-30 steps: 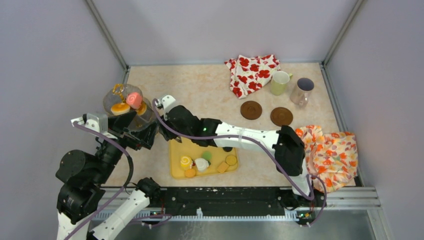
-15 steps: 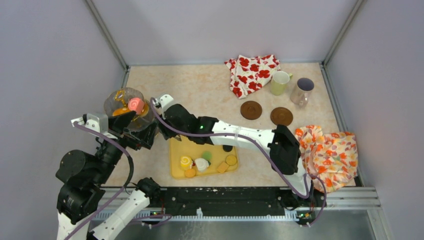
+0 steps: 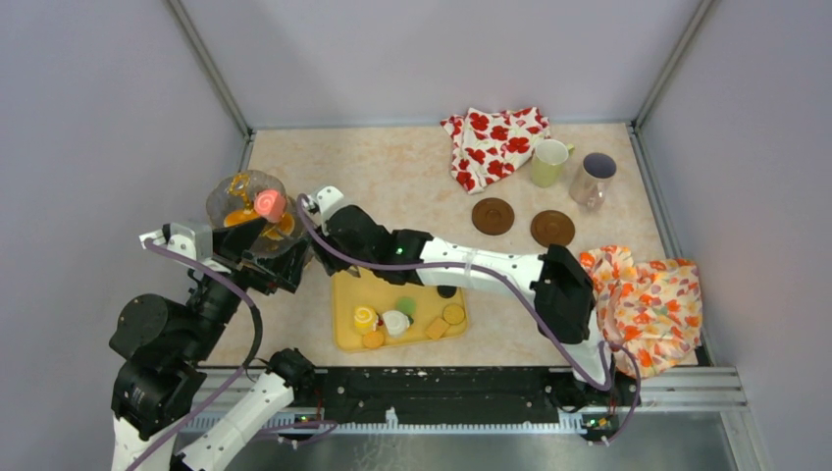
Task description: Serve the afternoon tea
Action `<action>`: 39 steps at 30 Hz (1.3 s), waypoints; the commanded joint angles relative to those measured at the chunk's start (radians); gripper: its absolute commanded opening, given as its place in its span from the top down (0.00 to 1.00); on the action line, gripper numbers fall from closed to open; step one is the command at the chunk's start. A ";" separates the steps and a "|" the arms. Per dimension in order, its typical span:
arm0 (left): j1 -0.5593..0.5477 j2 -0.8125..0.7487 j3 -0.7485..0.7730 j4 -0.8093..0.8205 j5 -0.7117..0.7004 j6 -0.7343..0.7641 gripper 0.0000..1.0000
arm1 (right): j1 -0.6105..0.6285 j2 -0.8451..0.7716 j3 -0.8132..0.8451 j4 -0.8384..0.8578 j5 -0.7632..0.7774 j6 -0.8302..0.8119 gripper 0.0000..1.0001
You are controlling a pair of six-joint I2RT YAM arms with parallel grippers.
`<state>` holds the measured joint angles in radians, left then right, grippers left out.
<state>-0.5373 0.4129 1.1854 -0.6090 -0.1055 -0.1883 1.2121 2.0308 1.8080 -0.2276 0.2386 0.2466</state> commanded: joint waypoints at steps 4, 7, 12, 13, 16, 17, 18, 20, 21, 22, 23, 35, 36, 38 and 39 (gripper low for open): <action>0.002 0.011 -0.014 0.037 0.002 -0.006 0.01 | -0.008 -0.180 -0.115 0.065 0.002 -0.003 0.51; 0.003 0.012 -0.022 0.042 0.006 -0.009 0.01 | -0.008 -0.230 -0.175 0.076 -0.009 0.000 0.51; 0.003 0.011 -0.050 0.054 0.007 -0.010 0.01 | -0.008 -0.311 -0.270 0.080 -0.023 0.023 0.51; 0.002 0.011 -0.057 0.057 0.008 -0.009 0.01 | -0.008 -0.332 -0.293 0.076 -0.024 0.030 0.51; 0.003 0.003 -0.088 0.081 0.007 -0.012 0.01 | -0.008 -0.403 -0.378 0.068 -0.034 0.057 0.51; 0.003 -0.001 -0.110 0.093 0.007 -0.013 0.01 | -0.008 -0.428 -0.413 0.068 -0.036 0.067 0.51; 0.002 -0.008 -0.130 0.106 0.008 -0.015 0.01 | -0.007 -0.457 -0.445 0.067 -0.039 0.075 0.51; 0.003 -0.019 -0.165 0.130 0.013 -0.021 0.01 | -0.006 -0.513 -0.517 0.058 -0.046 0.085 0.51; 0.002 -0.023 -0.182 0.137 0.017 -0.023 0.01 | -0.006 -0.541 -0.550 0.050 -0.046 0.091 0.51; 0.003 -0.028 -0.198 0.144 0.021 -0.023 0.01 | -0.006 -0.568 -0.586 0.042 -0.042 0.097 0.51; 0.003 -0.038 -0.216 0.151 0.023 -0.021 0.01 | -0.006 -0.597 -0.618 0.033 -0.041 0.099 0.51; 0.003 -0.141 -0.413 0.195 0.041 0.003 0.01 | -0.005 -0.881 -0.938 -0.080 -0.138 0.139 0.51; 0.002 -0.153 -0.426 0.200 0.038 0.003 0.01 | -0.005 -0.898 -0.953 -0.092 -0.138 0.149 0.51; 0.003 -0.179 -0.465 0.219 0.034 0.001 0.01 | -0.006 -0.929 -0.979 -0.126 -0.133 0.169 0.51; 0.003 -0.196 -0.482 0.229 0.034 0.001 0.01 | -0.006 -0.947 -0.991 -0.139 -0.128 0.183 0.51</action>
<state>-0.5373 0.2653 0.7540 -0.4637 -0.0772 -0.1963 1.2121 1.1610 0.8452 -0.3382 0.1272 0.3817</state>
